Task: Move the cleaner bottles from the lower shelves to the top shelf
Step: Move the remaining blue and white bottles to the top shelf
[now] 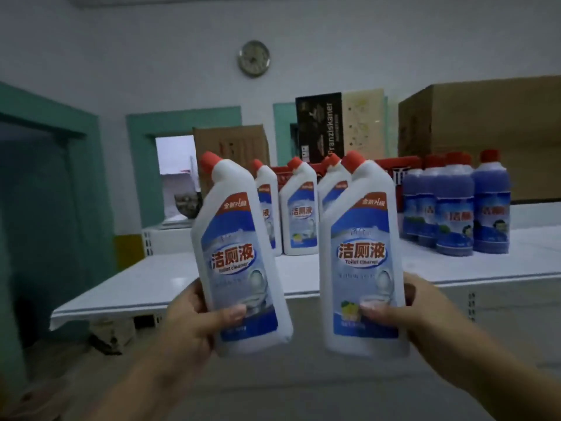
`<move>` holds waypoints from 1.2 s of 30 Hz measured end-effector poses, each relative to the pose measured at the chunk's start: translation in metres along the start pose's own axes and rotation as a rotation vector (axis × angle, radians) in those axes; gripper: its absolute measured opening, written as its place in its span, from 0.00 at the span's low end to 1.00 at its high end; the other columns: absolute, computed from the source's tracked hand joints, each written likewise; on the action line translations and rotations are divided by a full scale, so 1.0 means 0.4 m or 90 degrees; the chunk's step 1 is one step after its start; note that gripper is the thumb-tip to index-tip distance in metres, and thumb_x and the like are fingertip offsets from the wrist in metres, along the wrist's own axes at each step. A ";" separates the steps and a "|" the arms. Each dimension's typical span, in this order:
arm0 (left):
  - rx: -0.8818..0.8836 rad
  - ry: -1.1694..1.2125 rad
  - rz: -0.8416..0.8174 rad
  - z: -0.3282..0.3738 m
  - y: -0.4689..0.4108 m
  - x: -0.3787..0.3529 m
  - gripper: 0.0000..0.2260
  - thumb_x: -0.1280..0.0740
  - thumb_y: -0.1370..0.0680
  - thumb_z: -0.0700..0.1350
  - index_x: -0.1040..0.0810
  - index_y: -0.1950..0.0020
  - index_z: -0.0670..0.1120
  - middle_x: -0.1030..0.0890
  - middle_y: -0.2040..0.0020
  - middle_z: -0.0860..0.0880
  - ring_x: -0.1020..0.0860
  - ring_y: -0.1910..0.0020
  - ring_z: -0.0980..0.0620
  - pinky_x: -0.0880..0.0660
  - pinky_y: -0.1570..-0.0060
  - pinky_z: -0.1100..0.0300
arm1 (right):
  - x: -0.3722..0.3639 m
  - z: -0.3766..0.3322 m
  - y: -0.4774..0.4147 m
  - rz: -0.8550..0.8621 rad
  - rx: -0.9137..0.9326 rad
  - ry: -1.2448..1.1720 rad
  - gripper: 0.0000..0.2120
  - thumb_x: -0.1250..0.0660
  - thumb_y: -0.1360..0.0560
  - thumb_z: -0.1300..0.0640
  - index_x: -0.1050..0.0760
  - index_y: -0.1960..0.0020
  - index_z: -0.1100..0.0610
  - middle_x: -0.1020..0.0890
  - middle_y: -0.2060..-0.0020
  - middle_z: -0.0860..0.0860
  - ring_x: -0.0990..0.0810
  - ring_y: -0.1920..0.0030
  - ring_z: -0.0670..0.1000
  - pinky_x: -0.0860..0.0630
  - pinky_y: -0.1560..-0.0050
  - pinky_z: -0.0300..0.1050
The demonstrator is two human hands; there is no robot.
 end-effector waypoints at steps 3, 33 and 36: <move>-0.041 -0.075 0.062 0.088 -0.091 0.088 0.43 0.16 0.53 0.45 0.25 0.40 0.46 0.16 0.47 0.44 0.18 0.47 0.42 0.19 0.53 0.49 | -0.031 -0.089 -0.137 0.007 0.064 0.037 0.24 0.25 0.45 0.58 0.23 0.49 0.52 0.14 0.57 0.50 0.15 0.56 0.51 0.20 0.57 0.46; -0.037 -0.318 0.047 0.003 -0.590 0.276 0.41 0.22 0.37 0.39 0.45 0.41 0.66 0.28 0.50 0.66 0.26 0.53 0.63 0.27 0.64 0.73 | -0.201 0.003 -0.658 0.030 0.079 0.562 0.26 0.30 0.42 0.34 0.39 0.50 0.34 0.28 0.57 0.28 0.27 0.55 0.34 0.25 0.48 0.32; -0.047 -0.295 0.055 -0.016 -0.597 0.285 0.42 0.22 0.38 0.41 0.47 0.39 0.67 0.28 0.49 0.66 0.26 0.52 0.62 0.27 0.66 0.73 | -0.195 0.010 -0.667 0.024 0.071 0.568 0.27 0.34 0.48 0.32 0.37 0.51 0.35 0.27 0.57 0.29 0.26 0.55 0.33 0.27 0.57 0.27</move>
Point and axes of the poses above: each hand's wrist, its own y-axis away from the middle knuckle, its own x-axis out of the back of the hand, z = x × y, the point moved 8 cm from there along -y, towards the middle knuckle
